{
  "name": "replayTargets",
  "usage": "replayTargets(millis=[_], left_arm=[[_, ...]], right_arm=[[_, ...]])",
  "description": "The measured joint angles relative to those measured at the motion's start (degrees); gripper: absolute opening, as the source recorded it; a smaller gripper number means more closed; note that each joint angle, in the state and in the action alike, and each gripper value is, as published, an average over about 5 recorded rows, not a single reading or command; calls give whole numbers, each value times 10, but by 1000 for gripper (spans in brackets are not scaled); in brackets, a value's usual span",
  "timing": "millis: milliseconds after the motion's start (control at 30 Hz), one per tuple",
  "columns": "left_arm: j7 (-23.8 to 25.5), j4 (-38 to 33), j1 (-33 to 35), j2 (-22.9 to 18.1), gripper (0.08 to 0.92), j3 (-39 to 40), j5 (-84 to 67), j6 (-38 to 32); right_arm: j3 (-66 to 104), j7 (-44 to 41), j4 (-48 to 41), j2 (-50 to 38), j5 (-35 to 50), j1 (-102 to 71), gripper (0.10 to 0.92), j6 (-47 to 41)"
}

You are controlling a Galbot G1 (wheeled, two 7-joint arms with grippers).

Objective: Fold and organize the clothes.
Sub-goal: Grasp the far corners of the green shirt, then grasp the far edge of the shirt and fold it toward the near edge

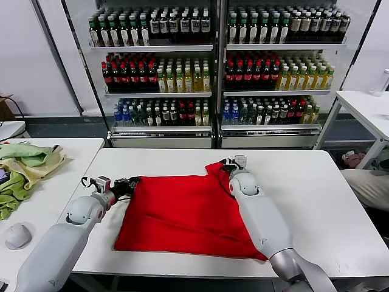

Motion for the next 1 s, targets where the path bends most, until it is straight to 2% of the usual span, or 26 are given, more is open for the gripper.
replayTargets(millis=[300,600,1000], left_arm=[[-6,-22,12,8,85,-10,-23,-8],[-33,-89,49,31,85,-38,-61,-12],[-46,-182,152,47,85,-89,-73,-28]], right_arm=[[-9,7,67,-24,29,-23,117,-1],[-5,37,236,-81,86,-90,117,-35],[28,49,453,-153,115,-239,117,-61]])
